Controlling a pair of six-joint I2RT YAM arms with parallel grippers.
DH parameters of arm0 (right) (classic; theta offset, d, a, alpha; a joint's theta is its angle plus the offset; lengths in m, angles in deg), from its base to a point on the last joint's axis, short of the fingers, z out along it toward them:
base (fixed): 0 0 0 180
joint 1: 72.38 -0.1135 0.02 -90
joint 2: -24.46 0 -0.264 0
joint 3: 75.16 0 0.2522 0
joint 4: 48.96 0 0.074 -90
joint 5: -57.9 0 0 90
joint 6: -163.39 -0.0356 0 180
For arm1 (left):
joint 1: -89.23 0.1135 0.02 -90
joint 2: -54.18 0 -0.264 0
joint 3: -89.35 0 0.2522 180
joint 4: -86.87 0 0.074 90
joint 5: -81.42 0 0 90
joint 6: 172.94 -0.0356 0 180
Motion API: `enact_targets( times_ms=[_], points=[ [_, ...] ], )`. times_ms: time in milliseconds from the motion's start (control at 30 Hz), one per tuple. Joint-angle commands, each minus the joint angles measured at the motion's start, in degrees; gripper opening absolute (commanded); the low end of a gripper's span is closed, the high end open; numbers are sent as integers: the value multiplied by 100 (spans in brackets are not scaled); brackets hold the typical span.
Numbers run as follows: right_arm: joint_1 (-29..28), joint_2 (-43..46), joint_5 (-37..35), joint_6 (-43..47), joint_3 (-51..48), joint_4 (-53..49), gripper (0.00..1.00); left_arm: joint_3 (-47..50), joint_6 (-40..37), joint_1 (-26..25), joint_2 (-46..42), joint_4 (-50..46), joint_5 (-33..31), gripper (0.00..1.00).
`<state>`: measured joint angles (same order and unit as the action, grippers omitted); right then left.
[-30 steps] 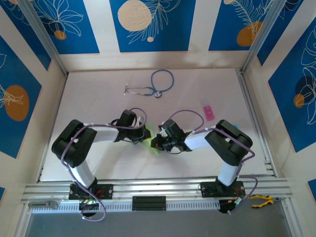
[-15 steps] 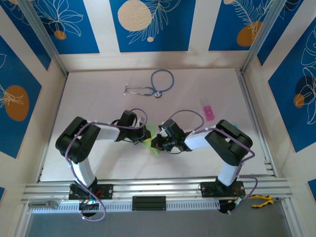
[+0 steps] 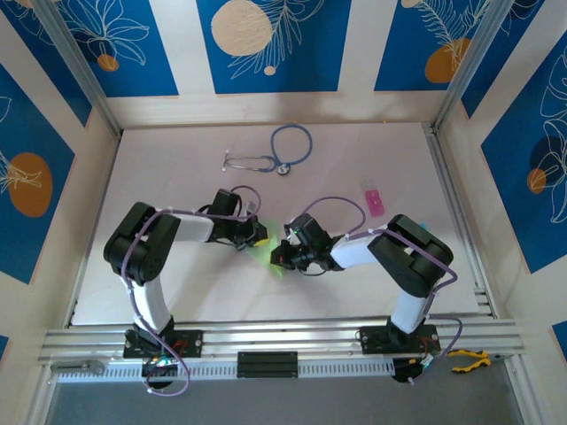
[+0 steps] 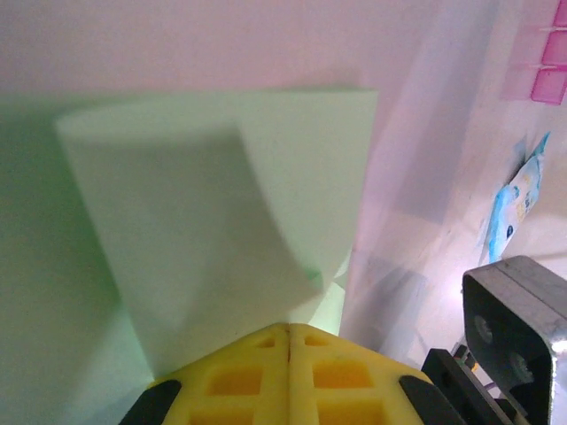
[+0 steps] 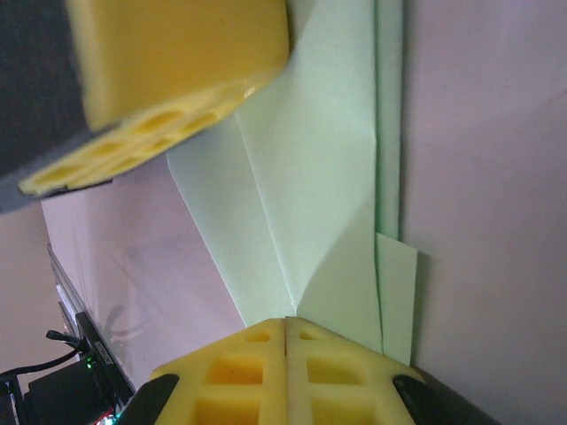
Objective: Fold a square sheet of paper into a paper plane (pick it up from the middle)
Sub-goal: Fourth fold the wing at the center of the table.
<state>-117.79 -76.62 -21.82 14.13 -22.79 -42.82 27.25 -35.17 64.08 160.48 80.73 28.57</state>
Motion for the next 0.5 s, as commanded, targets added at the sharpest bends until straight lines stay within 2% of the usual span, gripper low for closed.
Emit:
enact_targets(
  times_ms=[0,467],
  points=[
    [-12,-263,-104,142,-222,-1120,2,-275,-299,381,265,-88,-509,7],
    [-3,-303,-53,192,-205,-1132,2,-793,-698,958,645,-410,-378,8]
  ],
)
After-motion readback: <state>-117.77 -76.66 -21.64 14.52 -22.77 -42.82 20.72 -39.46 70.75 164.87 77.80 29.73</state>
